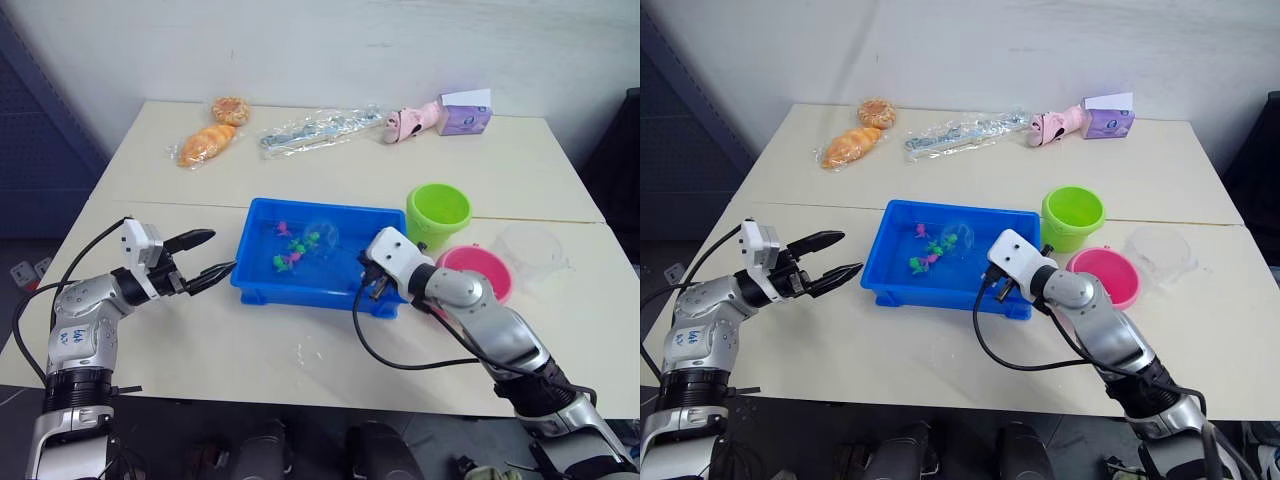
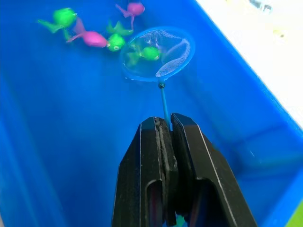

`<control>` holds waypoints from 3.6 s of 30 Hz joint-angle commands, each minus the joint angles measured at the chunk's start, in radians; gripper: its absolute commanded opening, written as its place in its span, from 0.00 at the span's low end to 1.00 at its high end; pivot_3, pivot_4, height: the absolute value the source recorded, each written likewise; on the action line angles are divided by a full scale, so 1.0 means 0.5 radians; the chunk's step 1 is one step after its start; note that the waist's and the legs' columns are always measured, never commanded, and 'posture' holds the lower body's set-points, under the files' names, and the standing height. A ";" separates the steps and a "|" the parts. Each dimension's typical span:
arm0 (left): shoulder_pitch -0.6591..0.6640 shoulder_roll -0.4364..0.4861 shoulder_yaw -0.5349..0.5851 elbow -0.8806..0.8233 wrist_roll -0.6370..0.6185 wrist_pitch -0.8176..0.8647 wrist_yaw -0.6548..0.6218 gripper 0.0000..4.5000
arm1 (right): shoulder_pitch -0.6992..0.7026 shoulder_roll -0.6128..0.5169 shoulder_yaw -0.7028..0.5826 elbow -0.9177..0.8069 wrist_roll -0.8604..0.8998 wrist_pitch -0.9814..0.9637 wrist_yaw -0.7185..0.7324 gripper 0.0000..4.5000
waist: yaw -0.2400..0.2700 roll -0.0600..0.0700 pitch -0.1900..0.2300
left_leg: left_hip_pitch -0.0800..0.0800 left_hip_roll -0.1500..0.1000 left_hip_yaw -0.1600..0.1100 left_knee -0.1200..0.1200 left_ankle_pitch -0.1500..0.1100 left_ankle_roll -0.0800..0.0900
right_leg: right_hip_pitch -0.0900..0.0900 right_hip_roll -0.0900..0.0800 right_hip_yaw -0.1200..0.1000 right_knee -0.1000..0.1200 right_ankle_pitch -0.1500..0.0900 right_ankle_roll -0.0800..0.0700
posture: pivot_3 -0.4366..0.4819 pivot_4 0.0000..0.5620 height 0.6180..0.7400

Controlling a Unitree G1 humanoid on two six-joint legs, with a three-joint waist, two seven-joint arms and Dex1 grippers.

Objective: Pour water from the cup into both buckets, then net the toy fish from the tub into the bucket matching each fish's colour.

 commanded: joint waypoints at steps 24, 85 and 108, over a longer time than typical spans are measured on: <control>0.033 0.026 0.020 -0.107 -0.030 0.036 0.007 0.99 | -0.097 0.192 0.085 -0.110 -0.098 0.111 0.171 0.00 | -0.001 0.000 0.000 | 0.000 0.000 0.000 -0.003 0.001 -0.002 | -0.002 0.000 0.000 0.000 0.000 0.000 | 0.48 0.27 1.00; 0.092 0.248 -0.022 0.027 0.083 -0.142 -0.224 0.99 | -0.330 0.230 0.177 -0.002 0.104 0.438 0.516 0.00 | -0.005 0.000 0.000 | -0.004 -0.001 0.007 -0.009 0.000 -0.002 | -0.015 -0.004 0.001 0.001 0.000 0.000 | 0.48 0.27 1.00; 0.094 0.232 -0.032 0.034 0.081 -0.151 -0.222 0.99 | -0.272 0.143 -0.017 -0.124 0.289 0.663 0.528 0.00 | -0.006 0.000 0.000 | -0.005 -0.001 0.007 -0.009 0.000 -0.001 | -0.017 -0.005 0.001 0.003 0.000 -0.001 | 0.48 0.27 1.00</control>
